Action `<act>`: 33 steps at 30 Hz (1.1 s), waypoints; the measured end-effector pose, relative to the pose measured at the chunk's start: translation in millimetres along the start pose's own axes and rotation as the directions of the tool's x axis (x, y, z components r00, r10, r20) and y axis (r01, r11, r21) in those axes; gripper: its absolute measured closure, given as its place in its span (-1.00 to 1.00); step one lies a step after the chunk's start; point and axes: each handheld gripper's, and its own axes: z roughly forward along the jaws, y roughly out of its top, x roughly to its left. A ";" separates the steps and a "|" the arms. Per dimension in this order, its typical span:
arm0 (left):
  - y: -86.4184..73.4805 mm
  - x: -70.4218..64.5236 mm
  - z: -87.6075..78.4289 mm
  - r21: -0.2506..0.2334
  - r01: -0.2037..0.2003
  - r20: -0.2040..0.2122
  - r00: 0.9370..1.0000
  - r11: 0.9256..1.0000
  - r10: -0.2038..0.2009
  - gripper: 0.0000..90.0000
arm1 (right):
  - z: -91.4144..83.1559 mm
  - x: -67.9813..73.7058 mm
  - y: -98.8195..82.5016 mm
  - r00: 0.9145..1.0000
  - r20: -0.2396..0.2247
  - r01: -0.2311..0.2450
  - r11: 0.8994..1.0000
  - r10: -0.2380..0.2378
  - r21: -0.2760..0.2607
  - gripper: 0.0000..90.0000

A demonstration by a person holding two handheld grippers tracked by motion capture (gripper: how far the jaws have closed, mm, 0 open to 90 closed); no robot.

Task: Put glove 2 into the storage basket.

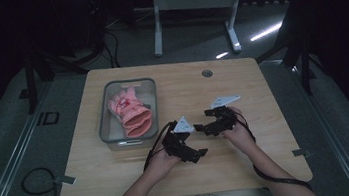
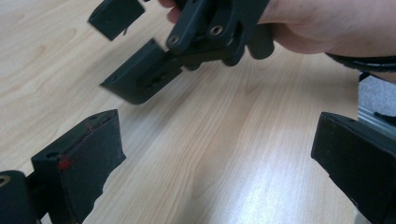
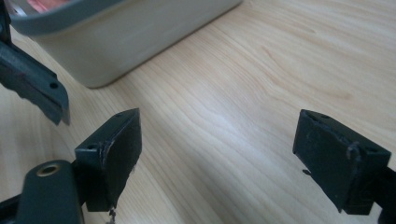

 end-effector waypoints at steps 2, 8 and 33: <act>-3.5 0.9 2.1 0.000 0.005 0.002 1.000 1.000 -0.005 -0.96 | 0.0 -0.8 -5.8 1.000 0.005 -0.001 1.000 0.001 -0.003 -0.66; -14.1 3.1 9.2 0.012 0.001 -0.012 1.000 1.000 -0.001 -0.96 | 3.0 -1.9 -18.9 1.000 0.020 0.001 1.000 -0.001 0.007 -0.66; -41.4 -1.8 24.9 0.057 -0.059 -0.058 0.996 0.997 0.062 -0.96 | 4.8 -8.4 -43.3 0.997 0.075 0.013 1.000 -0.013 -0.008 -0.69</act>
